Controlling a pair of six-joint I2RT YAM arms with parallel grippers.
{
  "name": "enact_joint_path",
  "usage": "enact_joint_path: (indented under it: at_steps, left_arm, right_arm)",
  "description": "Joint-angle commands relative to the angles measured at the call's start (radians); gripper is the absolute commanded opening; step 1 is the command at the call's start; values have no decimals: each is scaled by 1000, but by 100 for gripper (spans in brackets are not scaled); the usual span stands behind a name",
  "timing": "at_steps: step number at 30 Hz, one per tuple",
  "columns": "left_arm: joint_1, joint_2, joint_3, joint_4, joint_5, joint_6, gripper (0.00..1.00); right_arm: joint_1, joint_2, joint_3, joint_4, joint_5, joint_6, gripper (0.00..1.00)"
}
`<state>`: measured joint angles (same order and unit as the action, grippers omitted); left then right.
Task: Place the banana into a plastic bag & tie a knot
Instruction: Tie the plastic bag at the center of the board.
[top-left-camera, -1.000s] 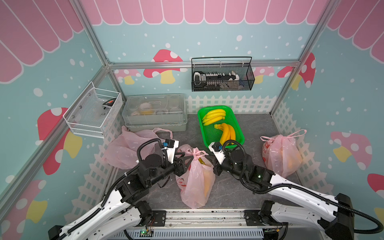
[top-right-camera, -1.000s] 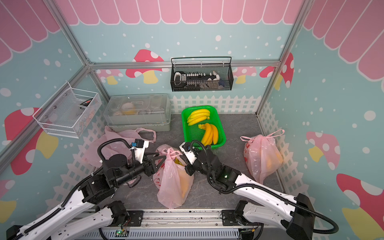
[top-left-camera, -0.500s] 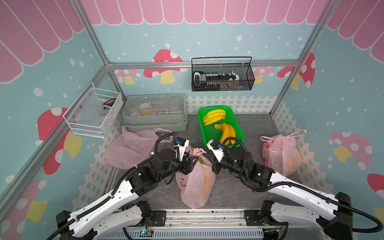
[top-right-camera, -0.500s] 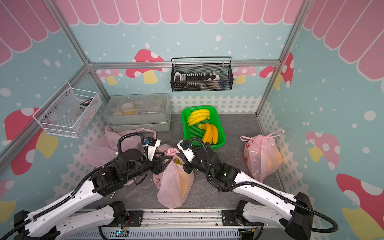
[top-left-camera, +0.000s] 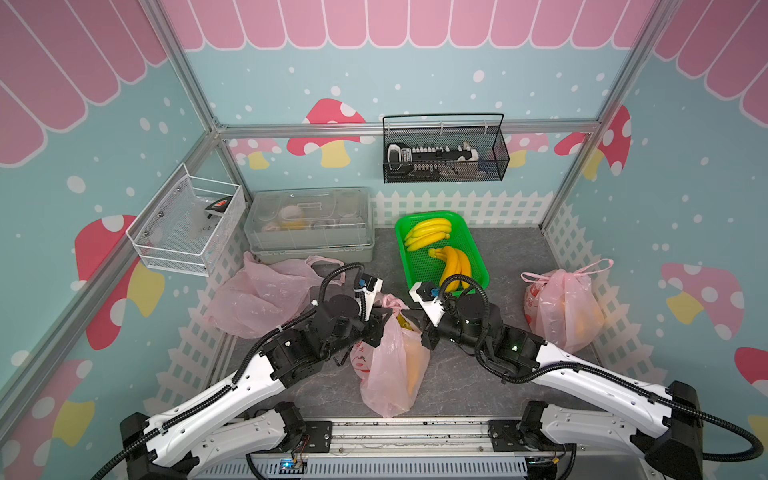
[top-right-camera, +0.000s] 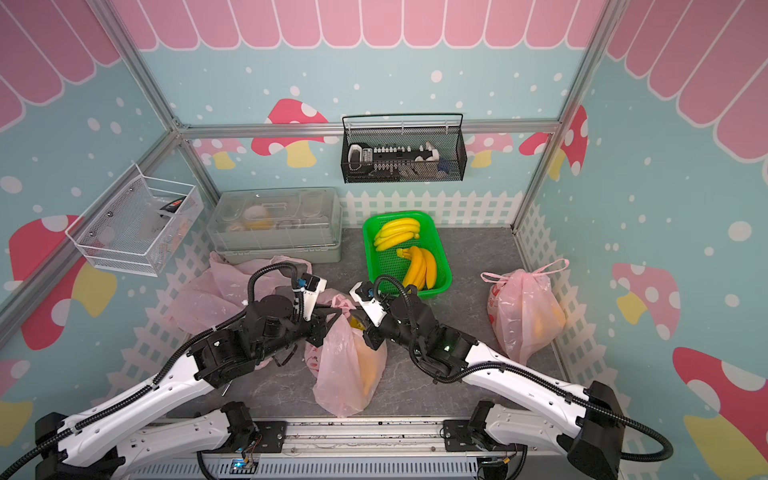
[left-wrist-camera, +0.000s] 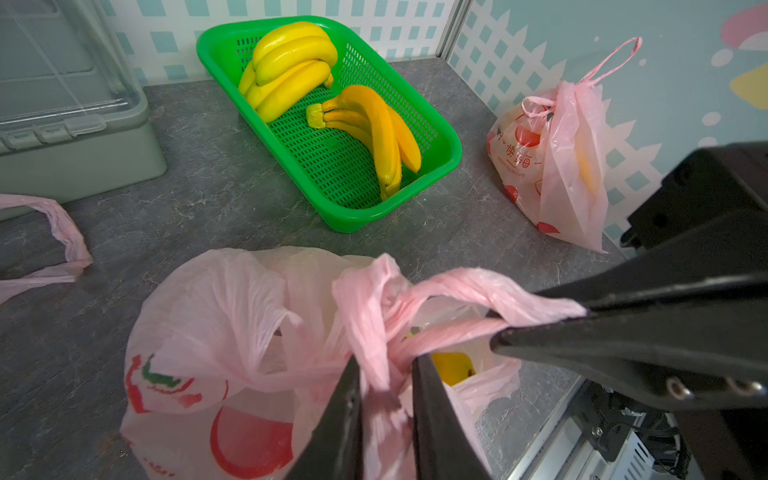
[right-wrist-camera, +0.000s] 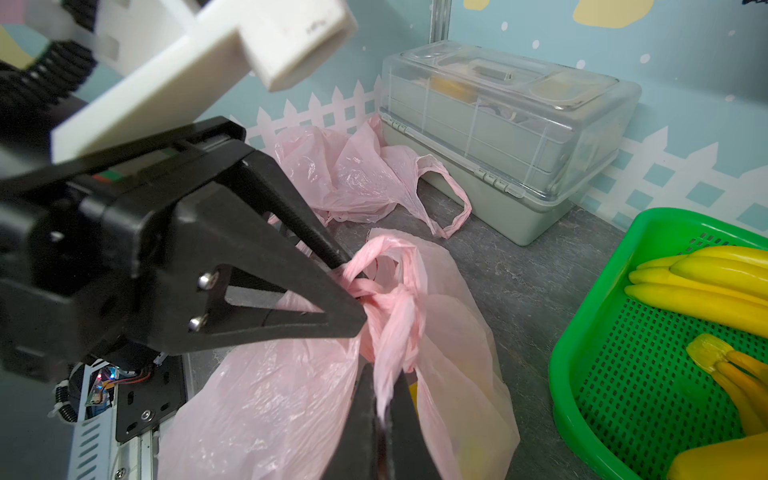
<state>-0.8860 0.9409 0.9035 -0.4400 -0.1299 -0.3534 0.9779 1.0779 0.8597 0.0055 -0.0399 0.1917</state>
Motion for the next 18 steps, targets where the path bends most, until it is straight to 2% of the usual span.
enact_joint_path:
  at_steps: [1,5,11,14,18]
  left_arm:
    - [-5,-3,20,15,-14,12,15]
    - [-7,4,17,17,-6,18,8]
    - [-17,2,7,27,-6,26,5]
    - [-25,1,3,32,-9,29,5]
    - [-30,1,-2,41,-6,30,5]
  right_arm:
    - [7,-4,21,18,-6,10,2]
    - [7,-21,15,18,8,38,12]
    - [7,-62,-9,3,81,148,41]
    - [7,-62,-5,-18,102,211,47]
    - [8,-33,1,-36,127,261,48]
